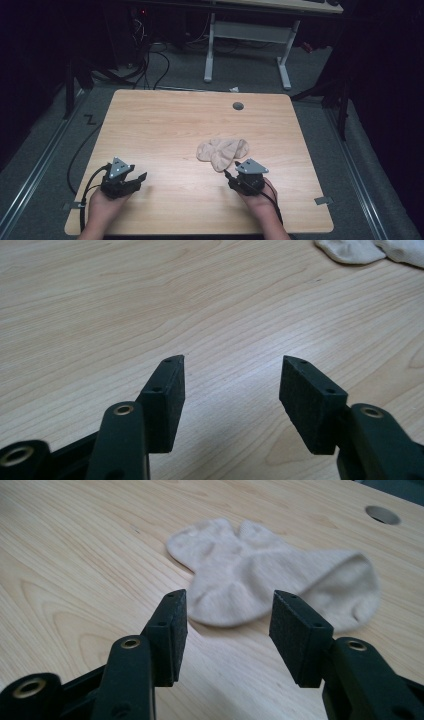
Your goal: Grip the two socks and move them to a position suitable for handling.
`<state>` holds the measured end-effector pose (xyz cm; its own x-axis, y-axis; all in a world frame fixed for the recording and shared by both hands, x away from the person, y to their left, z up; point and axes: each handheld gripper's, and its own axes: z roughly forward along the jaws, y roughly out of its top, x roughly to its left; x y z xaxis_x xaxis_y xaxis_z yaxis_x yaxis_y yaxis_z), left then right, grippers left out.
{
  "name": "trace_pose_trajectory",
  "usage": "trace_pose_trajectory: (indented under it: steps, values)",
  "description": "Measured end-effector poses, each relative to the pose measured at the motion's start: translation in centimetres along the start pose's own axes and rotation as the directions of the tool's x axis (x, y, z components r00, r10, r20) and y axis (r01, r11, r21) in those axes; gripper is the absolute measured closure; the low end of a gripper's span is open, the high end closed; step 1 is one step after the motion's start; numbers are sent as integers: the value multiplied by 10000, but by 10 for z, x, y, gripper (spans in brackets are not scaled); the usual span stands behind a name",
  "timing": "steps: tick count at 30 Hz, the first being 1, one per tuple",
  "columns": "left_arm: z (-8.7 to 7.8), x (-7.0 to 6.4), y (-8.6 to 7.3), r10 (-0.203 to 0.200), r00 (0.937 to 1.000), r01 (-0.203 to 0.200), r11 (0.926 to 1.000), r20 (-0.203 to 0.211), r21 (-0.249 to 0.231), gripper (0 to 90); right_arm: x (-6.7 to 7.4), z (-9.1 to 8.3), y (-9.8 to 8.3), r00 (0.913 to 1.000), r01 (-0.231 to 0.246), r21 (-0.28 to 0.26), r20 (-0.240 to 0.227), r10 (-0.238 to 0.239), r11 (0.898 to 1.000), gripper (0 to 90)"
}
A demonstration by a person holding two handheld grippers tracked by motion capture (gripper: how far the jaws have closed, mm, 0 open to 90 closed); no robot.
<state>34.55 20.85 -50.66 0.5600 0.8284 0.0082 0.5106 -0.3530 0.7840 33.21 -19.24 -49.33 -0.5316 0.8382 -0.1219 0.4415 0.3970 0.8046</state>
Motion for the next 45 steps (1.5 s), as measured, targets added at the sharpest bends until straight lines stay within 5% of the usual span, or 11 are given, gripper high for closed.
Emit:
trace_pose_trajectory:
  steps: [10,16,27,35,45]
  values:
    - [-1,-2,-1,232,9995,-232,9997,200,-1,435,0,31,33,9984,101,420,-556,-78,9991,499]
    - [-1,-2,-2,197,9996,-197,9998,183,13,436,0,59,26,9969,11,1245,-779,87,9922,541]
    - [4,-8,-1,441,9986,-445,9989,282,122,436,3,66,18,9980,176,1352,-624,-93,9907,528]
    - [3,-8,-2,431,9987,-435,9989,281,151,435,-8,73,12,9912,-700,1785,-986,886,9814,489]
    - [4,-9,-3,481,9983,-487,9986,320,181,434,-9,69,6,9971,-489,1614,-497,576,9857,531]
